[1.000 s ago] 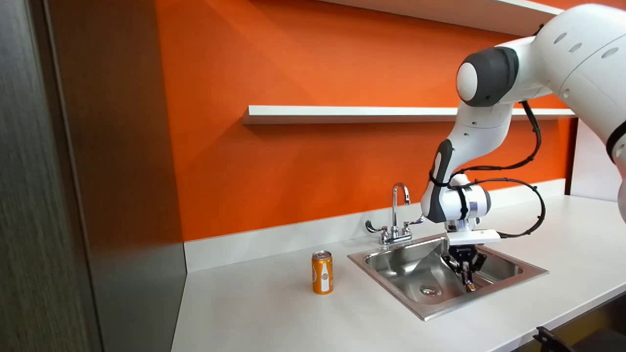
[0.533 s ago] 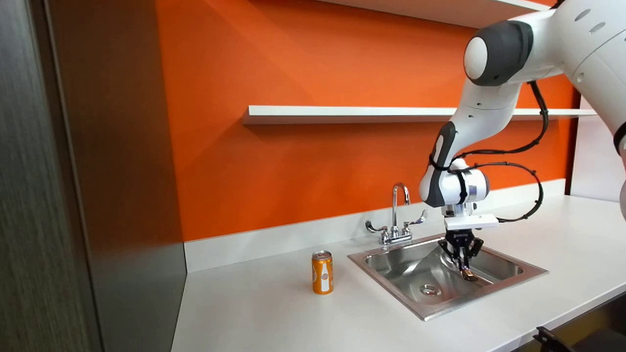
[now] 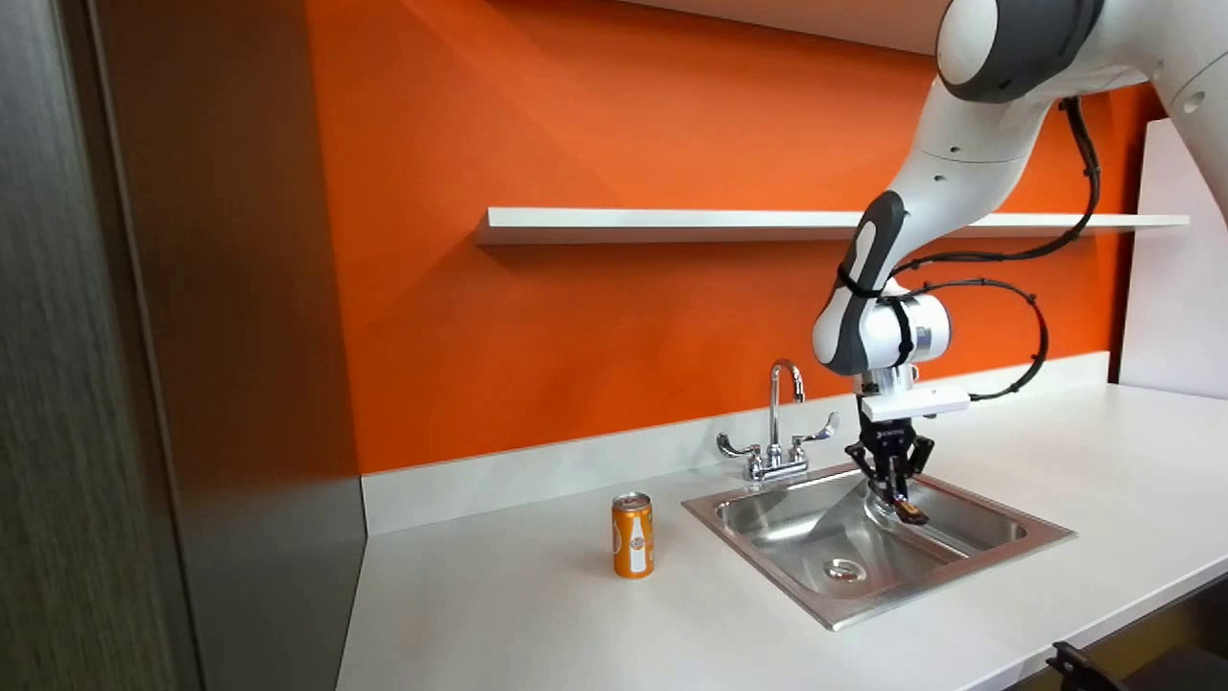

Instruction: Take the brown packet out of the sink and place it on the left side of the countertop.

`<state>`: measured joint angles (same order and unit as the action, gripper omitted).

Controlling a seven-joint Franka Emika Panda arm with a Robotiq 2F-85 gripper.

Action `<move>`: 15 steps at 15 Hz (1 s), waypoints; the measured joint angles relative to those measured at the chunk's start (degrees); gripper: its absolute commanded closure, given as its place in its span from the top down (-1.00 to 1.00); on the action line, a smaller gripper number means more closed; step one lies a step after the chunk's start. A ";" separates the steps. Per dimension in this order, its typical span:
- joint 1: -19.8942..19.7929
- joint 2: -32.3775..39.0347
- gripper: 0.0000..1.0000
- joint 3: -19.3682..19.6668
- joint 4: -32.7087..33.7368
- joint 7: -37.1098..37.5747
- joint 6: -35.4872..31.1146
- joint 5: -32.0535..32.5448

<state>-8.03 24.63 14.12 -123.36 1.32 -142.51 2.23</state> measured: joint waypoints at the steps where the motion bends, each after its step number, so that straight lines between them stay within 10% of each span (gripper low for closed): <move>1: 0.97 -1.32 -0.90 -0.05 -0.91 0.01 0.29 1.48; 15: 15.83 -5.56 -0.90 -8.94 -5.58 1.97 3.46 21.09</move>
<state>7.81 19.07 5.18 -128.94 3.29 -139.05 23.32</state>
